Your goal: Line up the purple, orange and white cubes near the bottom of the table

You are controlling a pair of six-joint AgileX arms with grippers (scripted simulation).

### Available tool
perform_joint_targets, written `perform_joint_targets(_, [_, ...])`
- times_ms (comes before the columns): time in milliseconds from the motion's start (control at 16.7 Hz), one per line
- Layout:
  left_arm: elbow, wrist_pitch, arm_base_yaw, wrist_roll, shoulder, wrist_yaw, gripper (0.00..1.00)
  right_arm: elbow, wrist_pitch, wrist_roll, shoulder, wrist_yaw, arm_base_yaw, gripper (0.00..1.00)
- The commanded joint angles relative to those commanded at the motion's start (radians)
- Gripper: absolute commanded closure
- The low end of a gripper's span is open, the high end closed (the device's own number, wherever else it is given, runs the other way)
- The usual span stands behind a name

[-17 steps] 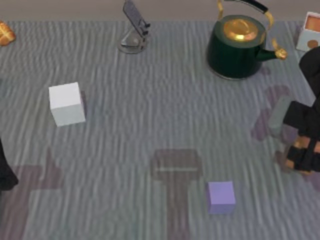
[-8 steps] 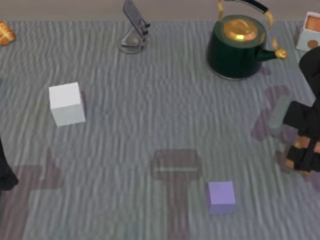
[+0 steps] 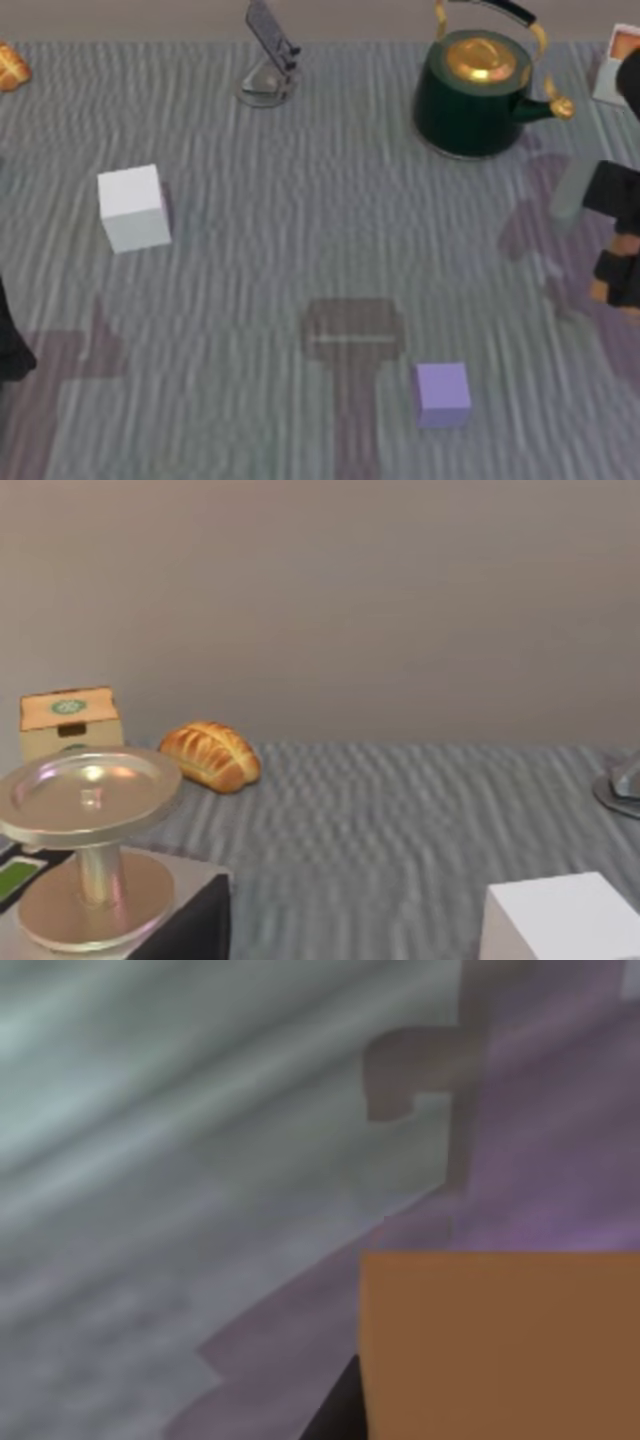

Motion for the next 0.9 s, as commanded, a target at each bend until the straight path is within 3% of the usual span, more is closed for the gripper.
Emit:
perform_joint_targets(480, [0.0,0.0,0.0,0.0,0.0,0.0,0.0,0.036,-0.038,0.014,-0.007,0.0,0.033,1.0])
perform_joint_targets(660, [0.0,0.0,0.0,0.0,0.0,0.0,0.0,0.083,-0.064,0.05,0.021,0.0,0.159,1.0])
perform_joint_targets(900, [0.0,0.0,0.0,0.0,0.0,0.0,0.0,0.161,-0.108,0.121,0.062,0.0,0.419,1.0])
